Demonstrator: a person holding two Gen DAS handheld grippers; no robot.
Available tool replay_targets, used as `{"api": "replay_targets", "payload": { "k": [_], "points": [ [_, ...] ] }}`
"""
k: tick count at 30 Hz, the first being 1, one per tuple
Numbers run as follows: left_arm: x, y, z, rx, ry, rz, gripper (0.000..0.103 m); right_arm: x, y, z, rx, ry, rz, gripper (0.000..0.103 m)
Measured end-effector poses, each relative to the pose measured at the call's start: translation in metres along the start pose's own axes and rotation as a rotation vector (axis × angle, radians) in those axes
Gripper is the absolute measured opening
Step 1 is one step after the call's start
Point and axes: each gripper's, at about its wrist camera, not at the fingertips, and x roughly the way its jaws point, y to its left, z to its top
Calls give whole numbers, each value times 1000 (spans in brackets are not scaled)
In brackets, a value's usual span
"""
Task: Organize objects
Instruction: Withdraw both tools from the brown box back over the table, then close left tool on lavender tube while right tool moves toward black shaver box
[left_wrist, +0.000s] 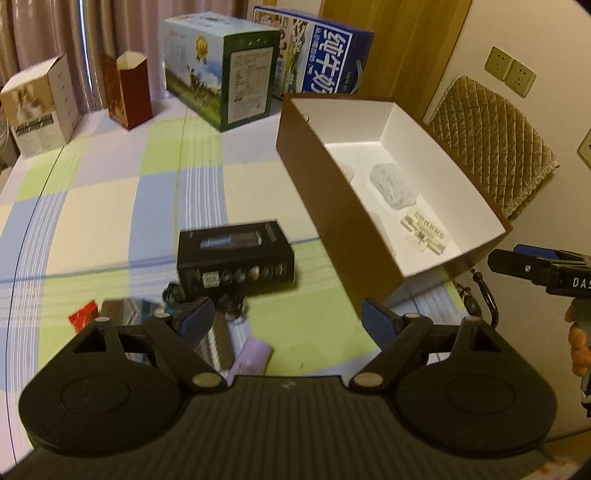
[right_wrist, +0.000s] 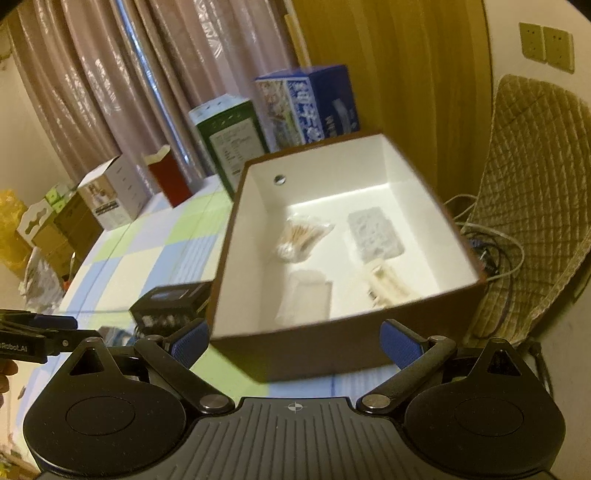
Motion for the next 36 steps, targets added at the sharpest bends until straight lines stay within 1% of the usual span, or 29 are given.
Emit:
{"api": "replay_targets", "payload": {
  "k": [11,15,17,25,28,31,36],
  "points": [
    [-15,36,-42,-22,21,34,83,22,43,-36,-35,106,54,96],
    [-13,41,-54,-3,32,39,82,32,54,-48,-45,136,58,96],
    [-11,42,-60,10,41,41,79,37,58,-53,-48,152,55,96],
    [11,45,-78,42,78,38,73,54,67,-68,-45,193,41,96],
    [23,45,-81,58,92,30,69,59,68,-70,-50,198,33,96],
    [39,44,-82,62,125,25,64,64,66,-72,-48,205,19,96],
    [63,41,-81,85,149,25,63,69,62,-72,-37,220,7,96]
  ]
}}
